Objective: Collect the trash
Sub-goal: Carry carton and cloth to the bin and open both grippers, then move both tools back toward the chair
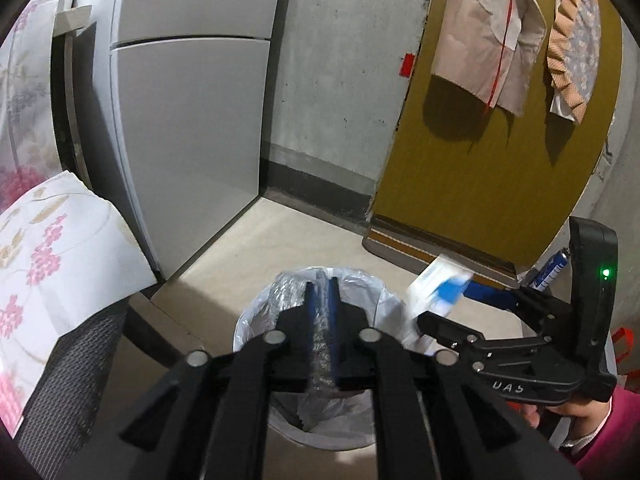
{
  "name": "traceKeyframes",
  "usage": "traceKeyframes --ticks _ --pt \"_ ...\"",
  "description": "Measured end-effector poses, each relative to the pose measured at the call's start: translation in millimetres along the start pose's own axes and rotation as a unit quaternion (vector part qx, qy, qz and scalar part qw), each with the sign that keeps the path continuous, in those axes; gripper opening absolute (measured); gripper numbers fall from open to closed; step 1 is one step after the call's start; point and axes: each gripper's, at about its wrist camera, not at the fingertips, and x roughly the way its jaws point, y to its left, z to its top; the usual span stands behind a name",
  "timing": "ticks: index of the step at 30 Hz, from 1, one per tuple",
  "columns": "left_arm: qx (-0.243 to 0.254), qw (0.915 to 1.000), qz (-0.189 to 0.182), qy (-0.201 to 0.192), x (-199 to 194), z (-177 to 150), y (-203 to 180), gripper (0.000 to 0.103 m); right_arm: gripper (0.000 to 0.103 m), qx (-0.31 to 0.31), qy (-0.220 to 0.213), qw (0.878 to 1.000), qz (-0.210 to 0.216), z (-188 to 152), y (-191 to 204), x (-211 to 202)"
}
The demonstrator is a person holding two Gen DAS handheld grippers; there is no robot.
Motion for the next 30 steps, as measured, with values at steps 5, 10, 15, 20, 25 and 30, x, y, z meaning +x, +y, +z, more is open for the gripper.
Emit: traceKeyframes --ticks 5,10,15,20,25,30 --pt "-0.013 0.9998 0.007 -0.014 -8 2 9 0.043 0.086 0.004 -0.003 1.0 -0.011 4 0 -4" --pt "-0.032 0.9983 0.037 -0.032 -36 7 27 0.043 0.086 0.007 -0.053 0.999 -0.008 29 9 -40" --pt "-0.054 0.9922 0.097 -0.057 -97 10 62 0.043 0.086 -0.023 -0.104 0.994 0.029 65 53 -81" --pt "-0.088 0.9819 0.154 -0.067 -165 -4 103 0.05 0.086 -0.078 -0.136 0.982 0.105 89 127 -107" --pt "-0.148 0.9588 0.232 -0.069 -234 -32 152 0.052 0.086 -0.151 -0.127 0.96 0.198 97 218 -111" --pt "-0.21 0.9258 0.307 -0.067 -286 -63 200 0.057 0.08 -0.224 -0.085 0.934 0.264 90 311 -89"
